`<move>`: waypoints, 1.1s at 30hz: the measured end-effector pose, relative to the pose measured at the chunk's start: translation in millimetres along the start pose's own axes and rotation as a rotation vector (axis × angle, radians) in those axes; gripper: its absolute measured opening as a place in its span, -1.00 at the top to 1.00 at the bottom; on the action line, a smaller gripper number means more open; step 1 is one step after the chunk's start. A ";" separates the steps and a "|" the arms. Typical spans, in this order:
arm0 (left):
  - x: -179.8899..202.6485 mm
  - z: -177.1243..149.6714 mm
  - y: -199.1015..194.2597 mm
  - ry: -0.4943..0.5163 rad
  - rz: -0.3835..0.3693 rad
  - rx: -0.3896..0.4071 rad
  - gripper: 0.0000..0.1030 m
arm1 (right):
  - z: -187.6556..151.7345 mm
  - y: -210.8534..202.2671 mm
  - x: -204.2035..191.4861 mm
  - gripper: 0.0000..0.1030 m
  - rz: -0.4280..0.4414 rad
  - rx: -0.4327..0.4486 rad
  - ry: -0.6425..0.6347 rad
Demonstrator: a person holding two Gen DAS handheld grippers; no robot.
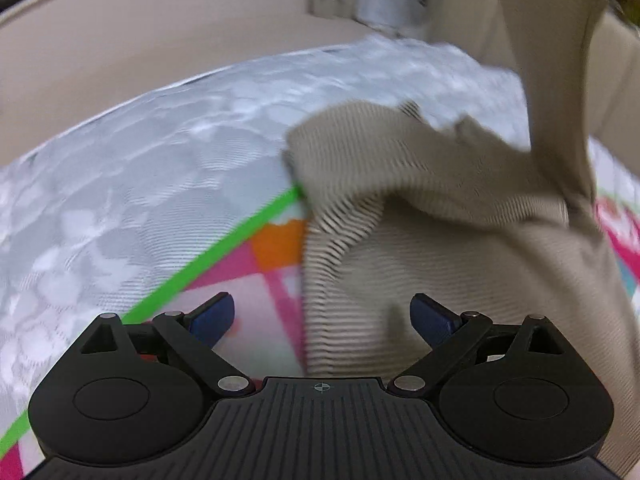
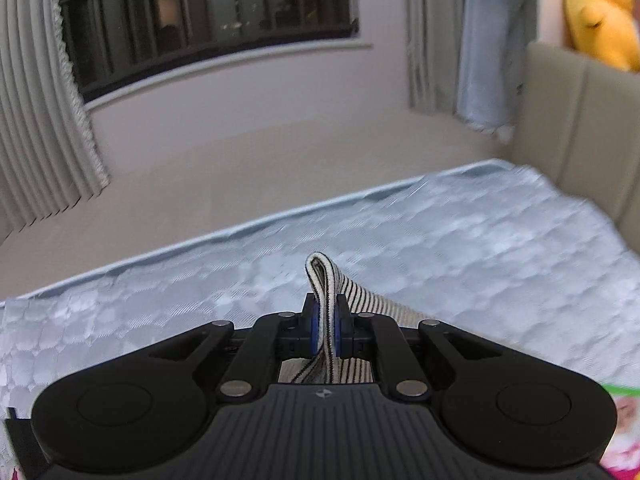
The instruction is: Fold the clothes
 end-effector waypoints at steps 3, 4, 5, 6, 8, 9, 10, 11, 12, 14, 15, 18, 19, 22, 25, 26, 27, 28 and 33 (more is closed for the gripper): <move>-4.9 -3.2 3.0 -0.016 -0.023 -0.014 -0.92 | -10.4 19.2 -16.9 0.73 0.059 -0.006 -0.001; -5.5 -3.6 5.6 -0.011 -0.021 -0.020 -0.93 | -11.0 20.1 -20.3 0.68 0.079 0.002 -0.003; -6.1 -2.9 7.4 -0.004 -0.018 -0.023 -0.93 | -11.4 19.6 -23.7 0.54 0.095 0.013 -0.008; -5.9 -2.5 7.9 0.000 -0.017 -0.022 -0.95 | -11.2 18.5 -25.9 0.45 0.107 0.024 -0.014; -6.8 -1.0 6.8 -0.005 -0.030 -0.015 -0.97 | -11.8 14.6 -20.0 0.27 0.090 0.033 -0.029; -6.7 -0.2 7.6 -0.010 -0.034 -0.015 -0.98 | -13.9 13.1 -15.3 0.27 0.074 0.032 -0.037; -6.8 0.2 8.6 -0.012 -0.035 -0.016 -0.98 | -18.0 12.3 -9.1 0.27 0.054 0.022 -0.044; -6.1 0.3 9.7 -0.011 -0.034 -0.017 -0.99 | -23.2 11.5 -2.5 0.27 0.035 0.011 -0.046; -5.1 0.6 10.7 -0.007 -0.031 -0.017 -1.00 | -28.8 10.5 4.4 0.27 0.016 0.001 -0.046; -3.4 0.2 11.3 0.002 -0.024 -0.017 -1.00 | -43.0 8.0 20.5 0.27 -0.026 -0.015 -0.034; -2.5 0.0 11.7 0.007 -0.021 -0.017 -1.00 | -50.0 8.1 29.3 0.27 -0.052 -0.022 -0.023; -0.5 -0.7 12.5 0.020 -0.010 -0.016 -1.00 | -70.2 7.4 59.7 0.27 -0.113 -0.039 0.045; 0.2 -0.9 12.8 0.024 -0.007 -0.016 -1.00 | -75.8 6.4 69.4 0.27 -0.127 -0.043 0.069; 1.3 -2.1 15.0 0.039 0.004 -0.015 -1.00 | -92.3 -0.2 95.8 0.27 -0.152 -0.056 0.147; 1.9 -2.8 17.3 0.048 0.012 -0.013 -1.00 | -111.8 -14.9 121.9 0.27 -0.111 -0.051 0.325; 1.9 -2.8 17.9 0.049 0.014 -0.012 -1.00 | -119.1 -20.0 130.6 0.27 -0.098 -0.048 0.393; 2.1 -2.6 17.9 0.048 0.015 -0.009 -1.00 | -127.2 -22.7 138.6 0.28 -0.091 -0.047 0.458; 2.2 -2.5 17.7 0.045 0.015 -0.007 -1.00 | -134.6 -22.2 144.6 0.28 -0.088 -0.049 0.507; 1.7 -0.2 14.6 0.023 0.012 0.012 -1.00 | -159.1 -16.0 160.3 0.43 -0.085 -0.060 0.653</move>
Point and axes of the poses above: each gripper's, at about its wrist camera, not at the fingertips, and y roughly the way its jaws point, x to its right, z to its top, the point moved 4 cm from there along y, roughly the way its jaws point, and after that the axes turned 7 degrees about -y, right-handed, at the moved point
